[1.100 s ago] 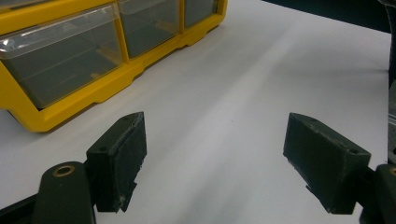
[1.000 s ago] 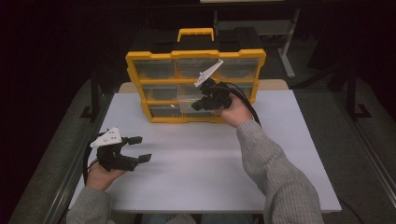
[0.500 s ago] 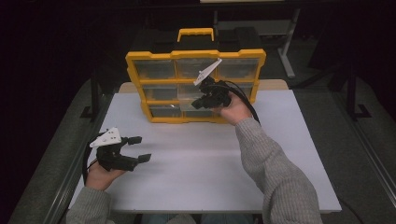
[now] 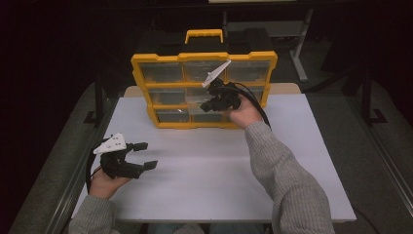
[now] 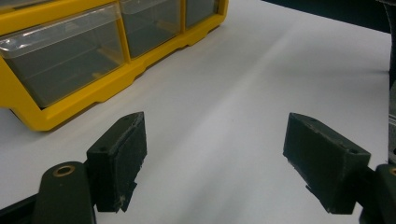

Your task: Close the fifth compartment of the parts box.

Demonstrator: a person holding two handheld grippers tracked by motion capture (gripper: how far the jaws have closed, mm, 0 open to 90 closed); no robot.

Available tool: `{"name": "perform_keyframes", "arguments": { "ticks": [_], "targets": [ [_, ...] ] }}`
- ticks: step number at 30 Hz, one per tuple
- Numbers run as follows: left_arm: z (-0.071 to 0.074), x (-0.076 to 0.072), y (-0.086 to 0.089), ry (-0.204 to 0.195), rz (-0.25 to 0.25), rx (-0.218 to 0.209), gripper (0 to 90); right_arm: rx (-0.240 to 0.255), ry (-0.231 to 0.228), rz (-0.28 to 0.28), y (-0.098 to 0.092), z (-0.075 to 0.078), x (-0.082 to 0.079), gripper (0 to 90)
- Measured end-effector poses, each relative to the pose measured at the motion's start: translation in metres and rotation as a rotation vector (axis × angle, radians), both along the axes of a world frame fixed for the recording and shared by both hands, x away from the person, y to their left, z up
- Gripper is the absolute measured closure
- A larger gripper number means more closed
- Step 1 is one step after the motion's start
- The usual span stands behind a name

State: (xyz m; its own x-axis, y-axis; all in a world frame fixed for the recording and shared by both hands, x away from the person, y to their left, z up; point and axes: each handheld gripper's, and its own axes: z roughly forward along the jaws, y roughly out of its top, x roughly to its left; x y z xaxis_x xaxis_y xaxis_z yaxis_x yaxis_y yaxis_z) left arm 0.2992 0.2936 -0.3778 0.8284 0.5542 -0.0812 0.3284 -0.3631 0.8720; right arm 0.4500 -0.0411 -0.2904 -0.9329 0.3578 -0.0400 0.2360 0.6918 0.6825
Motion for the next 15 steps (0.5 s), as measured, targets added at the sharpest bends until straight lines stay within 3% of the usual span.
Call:
{"name": "perform_keyframes", "arguments": {
  "ticks": [15],
  "targets": [
    [-0.0001, -0.0002, 0.0008, -0.002, 0.001, -0.005, 21.3, -0.004, -0.005, -0.017, 0.0011, 0.0001, 0.0052, 88.9]
  ]
}}
